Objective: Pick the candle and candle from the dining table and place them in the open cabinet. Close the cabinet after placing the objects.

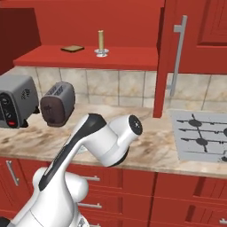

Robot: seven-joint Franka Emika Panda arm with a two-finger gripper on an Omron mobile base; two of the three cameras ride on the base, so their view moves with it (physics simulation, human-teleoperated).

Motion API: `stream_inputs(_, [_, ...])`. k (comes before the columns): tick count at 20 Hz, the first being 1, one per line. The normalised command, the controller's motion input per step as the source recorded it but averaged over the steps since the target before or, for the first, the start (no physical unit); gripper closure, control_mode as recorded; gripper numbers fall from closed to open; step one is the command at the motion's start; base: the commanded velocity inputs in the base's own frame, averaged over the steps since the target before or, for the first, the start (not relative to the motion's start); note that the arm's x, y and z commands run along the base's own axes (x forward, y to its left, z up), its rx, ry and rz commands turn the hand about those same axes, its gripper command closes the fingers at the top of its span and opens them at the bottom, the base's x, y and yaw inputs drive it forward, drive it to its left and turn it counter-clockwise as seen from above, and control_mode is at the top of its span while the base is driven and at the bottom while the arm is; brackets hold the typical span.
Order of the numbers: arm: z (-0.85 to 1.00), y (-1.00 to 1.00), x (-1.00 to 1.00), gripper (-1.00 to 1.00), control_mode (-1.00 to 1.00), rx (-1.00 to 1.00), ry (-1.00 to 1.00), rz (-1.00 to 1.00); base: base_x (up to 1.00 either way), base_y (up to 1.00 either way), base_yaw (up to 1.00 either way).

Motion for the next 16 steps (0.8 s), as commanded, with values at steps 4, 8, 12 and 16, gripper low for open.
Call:
stream_inputs(4, [0.0,0.0,0.0,1.0,1.0,0.0,0.0,0.0,0.21,0.25,-0.29])
stream_inputs(8, [0.0,0.0,0.0,1.0,1.0,0.0,0.0,0.0,0.17,0.29,-0.43])
stream_inputs(12, [0.0,0.0,0.0,1.0,1.0,0.0,0.0,0.0,0.15,0.29,-0.23])
stream_inputs(16, [0.0,0.0,0.0,1.0,1.0,0.0,0.0,0.0,0.08,0.33,-0.01])
